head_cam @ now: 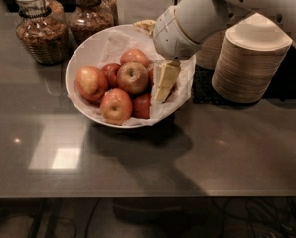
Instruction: Pick apple from white bowl
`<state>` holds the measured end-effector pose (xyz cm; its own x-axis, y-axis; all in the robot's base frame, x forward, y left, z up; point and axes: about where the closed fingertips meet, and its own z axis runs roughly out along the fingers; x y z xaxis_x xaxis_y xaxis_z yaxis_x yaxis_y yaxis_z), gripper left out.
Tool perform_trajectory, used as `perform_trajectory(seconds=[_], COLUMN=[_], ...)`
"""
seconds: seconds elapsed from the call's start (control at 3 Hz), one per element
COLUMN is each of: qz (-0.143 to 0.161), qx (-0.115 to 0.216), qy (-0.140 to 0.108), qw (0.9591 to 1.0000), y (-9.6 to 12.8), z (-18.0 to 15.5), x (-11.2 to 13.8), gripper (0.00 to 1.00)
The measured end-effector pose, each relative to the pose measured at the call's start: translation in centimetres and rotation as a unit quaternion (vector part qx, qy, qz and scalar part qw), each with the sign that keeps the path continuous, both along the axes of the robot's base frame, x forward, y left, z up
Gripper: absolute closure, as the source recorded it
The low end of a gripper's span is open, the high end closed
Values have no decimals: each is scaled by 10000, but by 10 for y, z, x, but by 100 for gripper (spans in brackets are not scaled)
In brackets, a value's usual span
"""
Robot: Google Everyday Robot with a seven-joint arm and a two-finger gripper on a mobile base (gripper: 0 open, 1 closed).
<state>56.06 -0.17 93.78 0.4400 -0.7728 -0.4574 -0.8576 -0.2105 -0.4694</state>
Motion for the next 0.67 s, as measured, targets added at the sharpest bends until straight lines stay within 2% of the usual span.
perform_trajectory(seconds=[0.33,0.67], qz=[38,133], qx=[-25,82], qy=[-5,108], qw=[10000,9998], y=[-4,0], z=[-2,-10], x=[16,20], gripper=[0,0])
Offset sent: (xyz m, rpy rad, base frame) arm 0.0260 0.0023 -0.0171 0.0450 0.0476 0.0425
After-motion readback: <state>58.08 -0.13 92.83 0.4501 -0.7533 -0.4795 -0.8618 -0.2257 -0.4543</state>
